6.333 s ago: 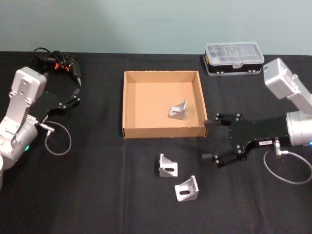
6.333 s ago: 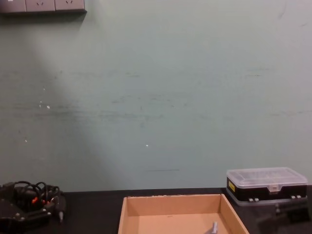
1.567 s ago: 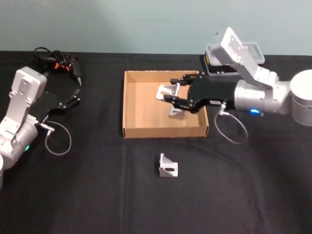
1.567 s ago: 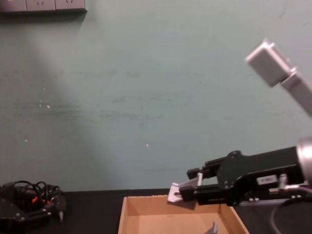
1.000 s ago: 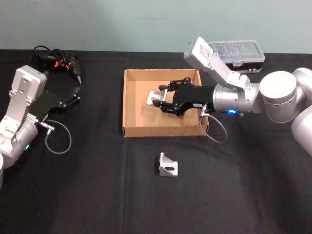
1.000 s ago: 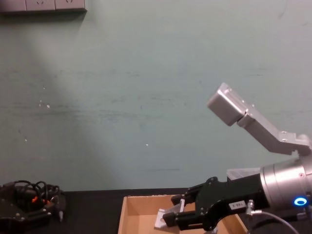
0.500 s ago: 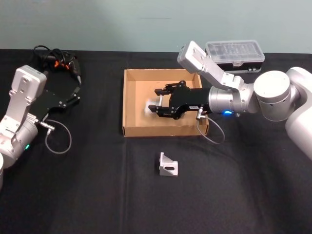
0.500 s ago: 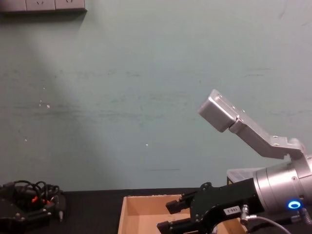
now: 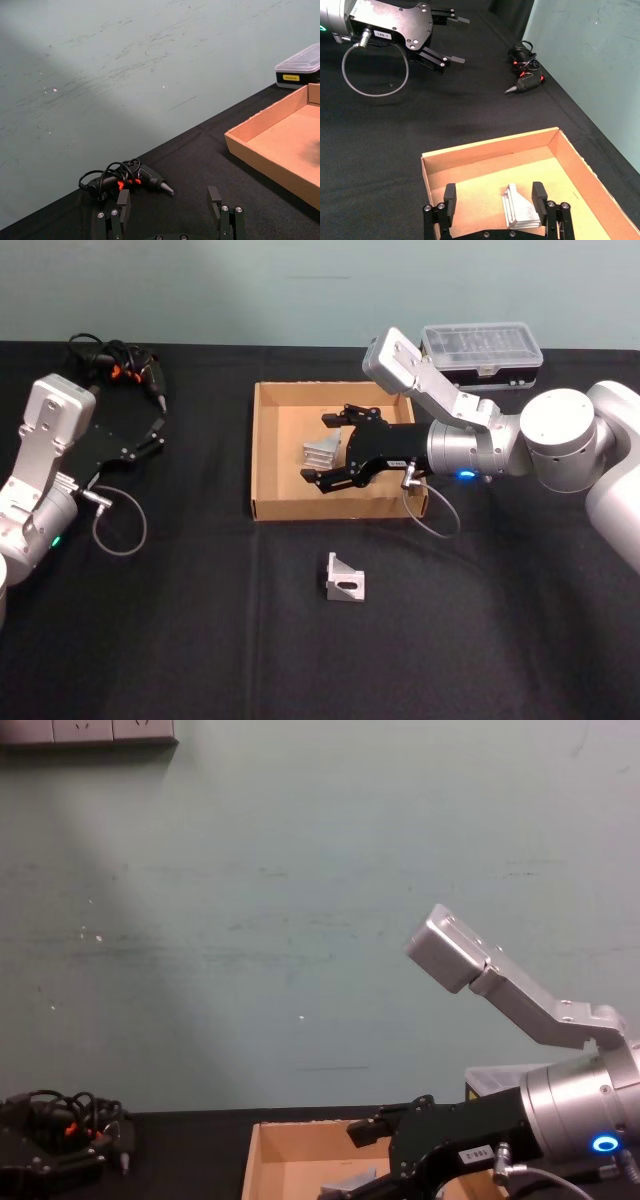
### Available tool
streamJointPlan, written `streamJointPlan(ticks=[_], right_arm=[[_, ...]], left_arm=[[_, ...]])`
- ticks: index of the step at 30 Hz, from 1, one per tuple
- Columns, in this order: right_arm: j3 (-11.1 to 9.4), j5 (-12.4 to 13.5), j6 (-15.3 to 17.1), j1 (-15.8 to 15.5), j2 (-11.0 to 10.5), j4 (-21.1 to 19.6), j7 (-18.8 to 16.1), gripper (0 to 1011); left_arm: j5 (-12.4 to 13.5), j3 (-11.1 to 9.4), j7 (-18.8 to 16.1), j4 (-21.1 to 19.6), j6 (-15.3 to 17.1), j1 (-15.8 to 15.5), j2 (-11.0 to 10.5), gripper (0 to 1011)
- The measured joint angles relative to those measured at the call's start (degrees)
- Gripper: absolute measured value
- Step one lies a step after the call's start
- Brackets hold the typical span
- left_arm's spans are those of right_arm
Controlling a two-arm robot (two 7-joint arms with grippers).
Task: Use one hand to pick up the angle iron from the table and place it into the box.
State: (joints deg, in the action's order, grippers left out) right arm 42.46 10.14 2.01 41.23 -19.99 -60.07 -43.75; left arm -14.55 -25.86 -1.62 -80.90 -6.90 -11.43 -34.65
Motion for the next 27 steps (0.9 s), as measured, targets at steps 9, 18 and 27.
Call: streamJointPlan(ticks=[9, 18, 27], right_arm=[[-1.19, 0.03, 0.24, -1.29, -0.80, -2.10, 0.86, 1002], [-3.70, 1.64, 0.82, -3.99, -3.61, -8.11, 2.09, 1002], [-7.07, 6.32, 3.51, -8.74, -9.61, -18.51, 1.48, 1003]], left_arm=[[0.00, 0.00, 0.00, 0.00, 0.00, 0.00, 0.00, 1000], [0.00, 0.00, 0.00, 0.00, 0.00, 0.00, 0.00, 1000], [0.00, 0.01, 0.00, 0.00, 0.00, 0.00, 0.00, 1000]])
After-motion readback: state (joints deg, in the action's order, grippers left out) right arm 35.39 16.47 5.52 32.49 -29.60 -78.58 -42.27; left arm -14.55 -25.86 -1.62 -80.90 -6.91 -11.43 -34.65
